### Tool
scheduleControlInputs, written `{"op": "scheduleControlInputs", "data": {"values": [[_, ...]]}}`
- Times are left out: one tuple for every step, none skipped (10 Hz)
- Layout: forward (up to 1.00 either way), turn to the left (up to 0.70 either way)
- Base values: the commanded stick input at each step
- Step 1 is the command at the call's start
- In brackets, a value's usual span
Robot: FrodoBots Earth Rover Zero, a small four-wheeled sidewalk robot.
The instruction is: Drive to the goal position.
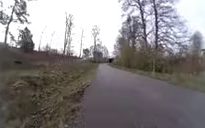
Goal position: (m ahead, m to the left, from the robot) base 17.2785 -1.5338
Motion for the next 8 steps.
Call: {"op": "scheduleControlInputs", "data": {"values": [[0.70, 0.00], [0.70, 0.00], [0.70, 0.00], [0.70, 0.00], [0.70, 0.00], [0.70, 0.00], [0.70, 0.00], [0.70, 0.00]]}}
